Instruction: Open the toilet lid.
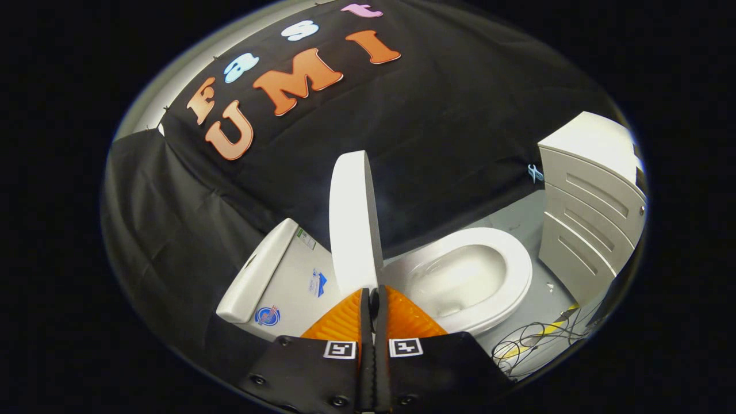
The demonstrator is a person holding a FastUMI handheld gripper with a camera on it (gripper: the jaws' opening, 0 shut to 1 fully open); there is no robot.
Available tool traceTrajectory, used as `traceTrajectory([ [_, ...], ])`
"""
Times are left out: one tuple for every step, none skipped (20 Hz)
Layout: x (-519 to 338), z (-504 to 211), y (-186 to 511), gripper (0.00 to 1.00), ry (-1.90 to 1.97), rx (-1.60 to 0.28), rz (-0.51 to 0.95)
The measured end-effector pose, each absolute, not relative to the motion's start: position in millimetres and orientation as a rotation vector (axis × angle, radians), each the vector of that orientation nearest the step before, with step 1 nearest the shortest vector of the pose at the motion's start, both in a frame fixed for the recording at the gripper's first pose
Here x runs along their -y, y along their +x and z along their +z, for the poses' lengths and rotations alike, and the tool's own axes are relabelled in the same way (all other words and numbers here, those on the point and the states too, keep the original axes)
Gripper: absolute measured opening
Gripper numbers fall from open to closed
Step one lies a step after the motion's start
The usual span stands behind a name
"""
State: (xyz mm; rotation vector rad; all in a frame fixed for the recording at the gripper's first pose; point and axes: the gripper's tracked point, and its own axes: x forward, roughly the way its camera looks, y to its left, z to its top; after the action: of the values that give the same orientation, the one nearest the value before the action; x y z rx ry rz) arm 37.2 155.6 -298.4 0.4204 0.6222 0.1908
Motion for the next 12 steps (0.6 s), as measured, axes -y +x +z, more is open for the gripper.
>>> traceTrajectory([
  [-163, -296, 36, 0.07, 0.410, -0.618, 0.199],
  [-171, -294, 35, 0.08, 0.395, -0.613, 0.206],
  [-179, -292, 35, 0.07, 0.368, -0.605, 0.211],
  [-186, -289, 34, 0.07, 0.337, -0.599, 0.216],
  [-193, -288, 34, 0.08, 0.312, -0.590, 0.216],
  [-200, -286, 34, 0.07, 0.292, -0.581, 0.216],
  [-206, -284, 34, 0.07, 0.275, -0.574, 0.217],
  [-211, -283, 33, 0.07, 0.262, -0.568, 0.219],
  [-217, -282, 32, 0.07, 0.255, -0.564, 0.224],
  [-224, -281, 32, 0.08, 0.245, -0.561, 0.230],
  [-229, -280, 33, 0.08, 0.235, -0.553, 0.230],
  [-234, -280, 32, 0.07, 0.219, -0.548, 0.230],
])
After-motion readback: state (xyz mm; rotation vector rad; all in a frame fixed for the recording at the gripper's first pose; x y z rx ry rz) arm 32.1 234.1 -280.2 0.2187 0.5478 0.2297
